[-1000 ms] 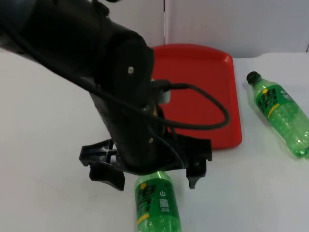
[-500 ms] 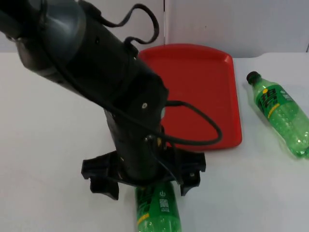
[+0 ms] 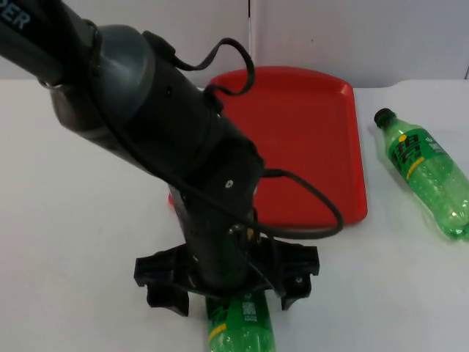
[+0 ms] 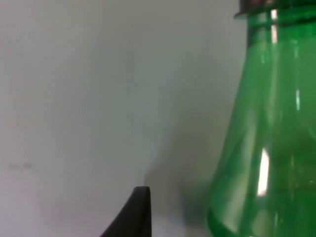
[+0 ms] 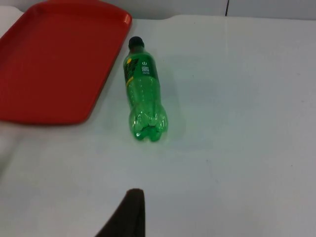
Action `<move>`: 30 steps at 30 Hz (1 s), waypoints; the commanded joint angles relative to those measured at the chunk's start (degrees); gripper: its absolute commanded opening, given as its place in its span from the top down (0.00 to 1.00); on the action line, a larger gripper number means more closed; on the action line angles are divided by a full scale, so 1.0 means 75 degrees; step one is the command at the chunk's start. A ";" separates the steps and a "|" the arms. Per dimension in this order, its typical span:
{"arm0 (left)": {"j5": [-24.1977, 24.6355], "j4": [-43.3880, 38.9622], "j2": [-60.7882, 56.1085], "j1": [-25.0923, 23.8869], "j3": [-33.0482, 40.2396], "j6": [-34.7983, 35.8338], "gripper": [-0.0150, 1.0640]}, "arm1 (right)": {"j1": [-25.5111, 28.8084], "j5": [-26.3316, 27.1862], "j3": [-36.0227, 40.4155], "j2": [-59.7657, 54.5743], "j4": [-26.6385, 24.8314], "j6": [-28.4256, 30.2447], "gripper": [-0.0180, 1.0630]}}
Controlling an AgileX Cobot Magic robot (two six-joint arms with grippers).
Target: Place the bottle upright on the tray.
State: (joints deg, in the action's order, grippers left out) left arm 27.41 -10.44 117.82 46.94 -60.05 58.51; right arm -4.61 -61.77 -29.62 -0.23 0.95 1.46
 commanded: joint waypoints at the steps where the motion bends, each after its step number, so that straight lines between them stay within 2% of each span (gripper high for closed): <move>1: -0.0071 -0.0082 0.0019 0.0055 -0.0027 0.0127 0.01 | 0.0030 0.0005 0.0007 0.0031 -0.0003 0.0067 0.01; 7: -0.0149 -0.0099 0.0017 0.0055 -0.0027 0.0127 0.01 | 0.0030 0.0005 0.0007 0.0031 -0.0003 0.0067 0.01; 10: -0.0167 -0.0099 0.0017 0.0055 -0.0027 0.0127 0.05 | 0.0030 0.0005 0.0007 0.0031 -0.0003 0.0067 0.01; 11: -0.0154 -0.0099 0.0017 0.0055 -0.0027 0.0127 0.10 | 0.0030 0.0005 0.0007 0.0031 -0.0003 0.0067 0.01; 12: -0.0107 -0.0099 0.0017 0.0055 -0.0027 0.0127 0.21 | 0.0030 0.0005 0.0007 0.0031 -0.0003 0.0067 0.01; 13: -0.0107 -0.0099 0.0017 0.0055 -0.0027 0.0127 0.21 | 0.0030 0.0005 0.0007 0.0031 -0.0003 0.0067 0.01; 14: -0.0091 -0.0099 0.0017 0.0055 -0.0027 0.0127 0.27 | 0.0030 0.0005 0.0007 0.0031 -0.0003 0.0067 0.01; 17: 0.0032 -0.0080 0.0017 0.0055 -0.0027 0.0080 0.52 | 0.0030 0.0005 0.0007 0.0031 -0.0003 0.0067 0.01; 18: 0.0032 -0.0080 0.0017 0.0055 -0.0027 0.0080 0.52 | 0.0030 0.0005 0.0007 0.0031 -0.0003 0.0067 0.01; 22: 0.0036 -0.0080 0.0017 0.0055 -0.0027 0.0059 0.90 | 0.0030 0.0005 0.0007 0.0031 -0.0003 0.0067 0.01; 23: 0.0036 -0.0080 0.0017 0.0055 -0.0027 0.0059 0.90 | 0.0030 0.0005 0.0007 0.0031 -0.0003 0.0067 0.01; 24: 0.0020 -0.0067 0.0017 0.0055 -0.0027 0.0027 0.99 | 0.0030 0.0005 0.0007 0.0031 -0.0003 0.0067 0.01; 30: 0.0020 -0.0038 0.0017 0.0055 -0.0027 0.0027 0.99 | 0.0030 0.0005 0.0007 0.0031 -0.0003 0.0067 0.01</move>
State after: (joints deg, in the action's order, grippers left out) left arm 27.27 -10.79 117.82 47.06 -60.05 58.76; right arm -4.61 -61.77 -29.62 -0.23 0.95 1.46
